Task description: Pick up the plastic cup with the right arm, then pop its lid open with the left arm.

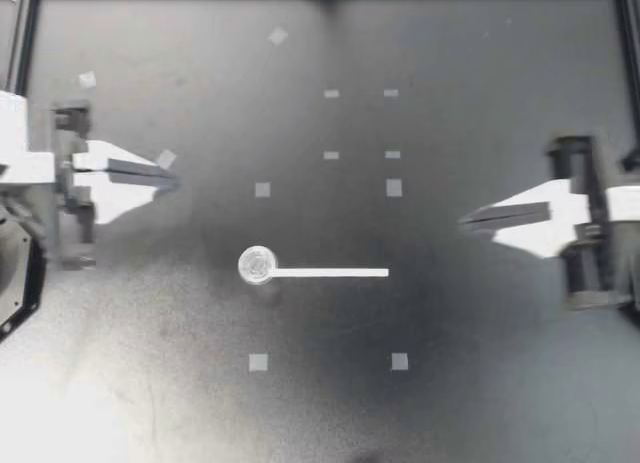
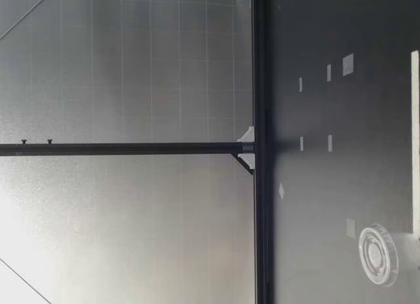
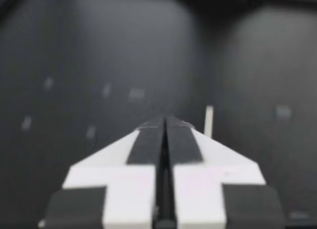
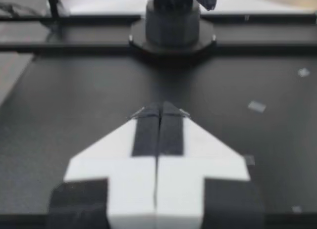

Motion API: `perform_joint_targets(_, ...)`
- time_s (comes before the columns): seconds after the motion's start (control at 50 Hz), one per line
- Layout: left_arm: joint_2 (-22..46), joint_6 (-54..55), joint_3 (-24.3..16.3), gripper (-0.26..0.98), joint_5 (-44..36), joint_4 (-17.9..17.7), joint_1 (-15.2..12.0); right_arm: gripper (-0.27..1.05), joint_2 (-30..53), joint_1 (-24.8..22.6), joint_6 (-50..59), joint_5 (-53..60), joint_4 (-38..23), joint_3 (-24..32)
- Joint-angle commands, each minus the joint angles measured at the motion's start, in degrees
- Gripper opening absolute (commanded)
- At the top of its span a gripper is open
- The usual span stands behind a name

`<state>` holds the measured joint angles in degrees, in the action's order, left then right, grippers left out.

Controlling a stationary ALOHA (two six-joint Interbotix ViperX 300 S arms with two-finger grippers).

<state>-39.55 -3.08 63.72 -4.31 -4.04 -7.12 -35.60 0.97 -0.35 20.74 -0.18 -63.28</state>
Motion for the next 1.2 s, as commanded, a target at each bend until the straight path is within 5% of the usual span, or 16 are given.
perform_joint_targets(0.0, 2.8, -0.4, -2.5, -0.02, 1.1, 0.1, -0.2, -0.09, 5.1, 0.4, 0.3, 4.7, -0.1, 2.3)
perform_joint_targets(0.24, 6.9, -0.2, -0.7, -0.02, -0.9, 0.1, 0.2, 0.12, 21.6, 0.4, 4.4, 19.8, 0.0, 4.5)
perform_joint_targets(0.56, 11.1, -0.4, 2.6, -0.02, -7.3, 0.1, 3.9, 0.55, 37.8, 1.5, 7.4, 21.3, 0.7, 12.2)
perform_joint_targets(1.18, 30.2, -0.1, 0.4, -0.02, -18.0, 0.4, 6.8, 0.73, 55.3, 2.1, 15.4, 13.8, 1.8, 23.9)
